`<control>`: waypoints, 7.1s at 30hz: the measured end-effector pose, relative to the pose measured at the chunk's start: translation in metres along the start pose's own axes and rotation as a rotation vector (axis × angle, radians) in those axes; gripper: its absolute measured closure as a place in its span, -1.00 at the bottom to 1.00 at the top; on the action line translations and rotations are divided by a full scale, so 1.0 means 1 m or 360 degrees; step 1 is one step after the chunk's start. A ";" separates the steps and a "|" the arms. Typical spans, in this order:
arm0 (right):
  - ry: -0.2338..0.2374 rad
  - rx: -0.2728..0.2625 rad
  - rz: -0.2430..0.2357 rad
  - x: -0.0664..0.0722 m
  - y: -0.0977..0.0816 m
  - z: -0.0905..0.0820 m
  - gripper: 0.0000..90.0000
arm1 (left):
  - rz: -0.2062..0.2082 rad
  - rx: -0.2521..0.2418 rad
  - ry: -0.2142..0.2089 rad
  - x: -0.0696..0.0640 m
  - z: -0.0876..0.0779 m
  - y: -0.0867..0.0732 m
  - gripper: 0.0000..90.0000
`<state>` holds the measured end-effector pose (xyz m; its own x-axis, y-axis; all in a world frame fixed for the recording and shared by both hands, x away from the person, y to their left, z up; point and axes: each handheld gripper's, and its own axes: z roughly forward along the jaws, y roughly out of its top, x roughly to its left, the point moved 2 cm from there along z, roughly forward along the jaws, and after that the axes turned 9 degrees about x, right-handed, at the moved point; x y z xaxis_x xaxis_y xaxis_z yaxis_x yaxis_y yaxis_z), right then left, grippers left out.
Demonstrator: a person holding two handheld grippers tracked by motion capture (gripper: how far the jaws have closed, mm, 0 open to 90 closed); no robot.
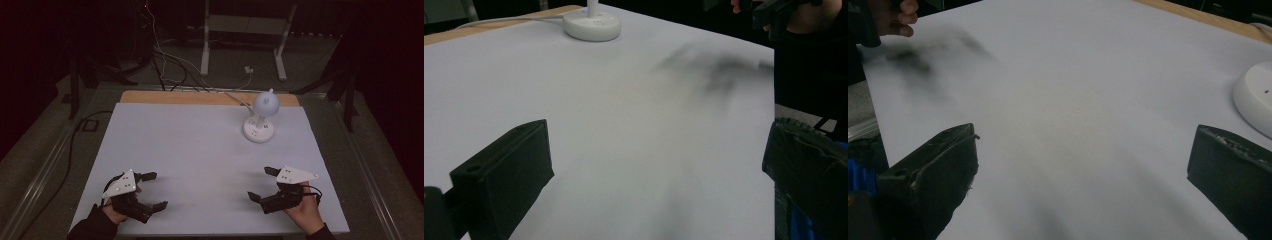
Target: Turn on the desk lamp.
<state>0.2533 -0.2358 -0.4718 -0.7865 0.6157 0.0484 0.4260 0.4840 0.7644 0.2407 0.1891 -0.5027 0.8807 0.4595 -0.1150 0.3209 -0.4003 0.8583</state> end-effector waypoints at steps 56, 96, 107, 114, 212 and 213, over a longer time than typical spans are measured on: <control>-0.0145 -0.0082 0.0072 -0.072 0.057 -0.011 -1.00 | -0.0011 -0.0003 0.0003 0.000 -0.001 0.000 -0.99; -0.0187 0.0040 0.0237 -0.163 0.056 0.027 -1.00 | -0.0009 -0.0001 0.0004 0.001 0.000 0.000 -0.99; -0.0237 0.0085 0.0301 -0.178 0.050 0.044 -1.00 | -0.0015 0.0001 0.0003 0.001 0.000 -0.001 -0.99; -0.0321 0.0039 0.0478 -0.187 0.044 0.051 -0.77 | -0.0014 0.0001 0.0001 0.001 0.000 -0.001 -0.99; -0.0440 0.0113 0.0598 -0.194 0.023 0.084 1.00 | -0.0028 0.0018 -0.0004 0.001 0.001 -0.001 -1.00; -0.0435 0.0102 0.0582 -0.193 0.024 0.083 0.99 | -0.0030 0.0016 -0.0005 0.002 0.001 -0.001 -0.99</control>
<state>0.4522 -0.2912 -0.5161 -0.4365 0.8903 0.1295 0.6870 0.2369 0.6870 0.2421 0.1894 -0.5044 0.8755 0.4646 -0.1328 0.3410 -0.3994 0.8510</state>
